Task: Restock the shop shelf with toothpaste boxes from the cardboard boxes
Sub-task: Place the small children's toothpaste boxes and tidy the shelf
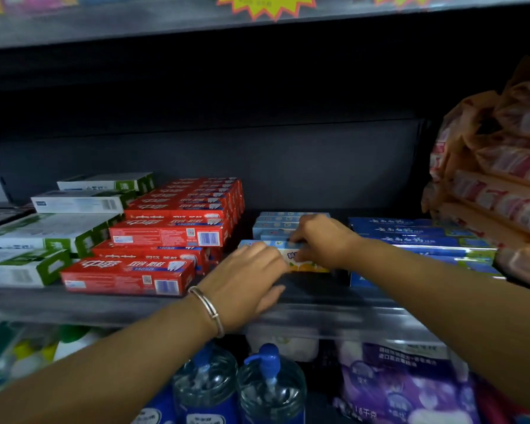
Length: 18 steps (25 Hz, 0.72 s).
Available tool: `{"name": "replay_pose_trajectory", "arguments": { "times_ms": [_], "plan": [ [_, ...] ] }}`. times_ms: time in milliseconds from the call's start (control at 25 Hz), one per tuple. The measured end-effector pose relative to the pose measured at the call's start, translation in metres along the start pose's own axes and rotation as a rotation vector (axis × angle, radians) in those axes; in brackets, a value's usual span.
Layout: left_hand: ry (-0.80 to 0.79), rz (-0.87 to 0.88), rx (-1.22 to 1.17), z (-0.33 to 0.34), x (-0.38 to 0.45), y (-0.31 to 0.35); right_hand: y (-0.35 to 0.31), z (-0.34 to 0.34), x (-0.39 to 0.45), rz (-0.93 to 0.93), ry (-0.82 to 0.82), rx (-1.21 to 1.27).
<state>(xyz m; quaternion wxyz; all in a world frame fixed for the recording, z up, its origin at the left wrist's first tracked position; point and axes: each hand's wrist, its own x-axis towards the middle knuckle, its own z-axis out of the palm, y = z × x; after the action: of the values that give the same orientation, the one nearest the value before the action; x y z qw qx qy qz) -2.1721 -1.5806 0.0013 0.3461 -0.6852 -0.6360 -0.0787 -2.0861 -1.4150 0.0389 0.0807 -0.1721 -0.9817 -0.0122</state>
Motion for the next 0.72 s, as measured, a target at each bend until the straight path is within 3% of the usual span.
{"name": "replay_pose_trajectory", "arguments": {
  "times_ms": [160,320,520,640,720],
  "plan": [
    [0.006,0.113,-0.086,0.005,-0.013,0.025,-0.001,0.010,0.004,0.024,0.110,-0.091],
    [-0.020,0.092,-0.106,0.007,-0.024,0.036,-0.011,0.013,-0.002,0.020,0.211,-0.178],
    [-0.120,0.094,-0.145,0.013,-0.060,0.074,-0.043,0.026,-0.074,0.007,0.400,0.048],
    [-0.200,0.112,-0.235,0.037,-0.100,0.116,-0.059,0.071,-0.138,-0.006,0.384,0.155],
    [-0.275,0.121,-0.289,0.060,-0.130,0.148,-0.065,0.116,-0.179,0.060,0.251,0.193]
  ]
}}
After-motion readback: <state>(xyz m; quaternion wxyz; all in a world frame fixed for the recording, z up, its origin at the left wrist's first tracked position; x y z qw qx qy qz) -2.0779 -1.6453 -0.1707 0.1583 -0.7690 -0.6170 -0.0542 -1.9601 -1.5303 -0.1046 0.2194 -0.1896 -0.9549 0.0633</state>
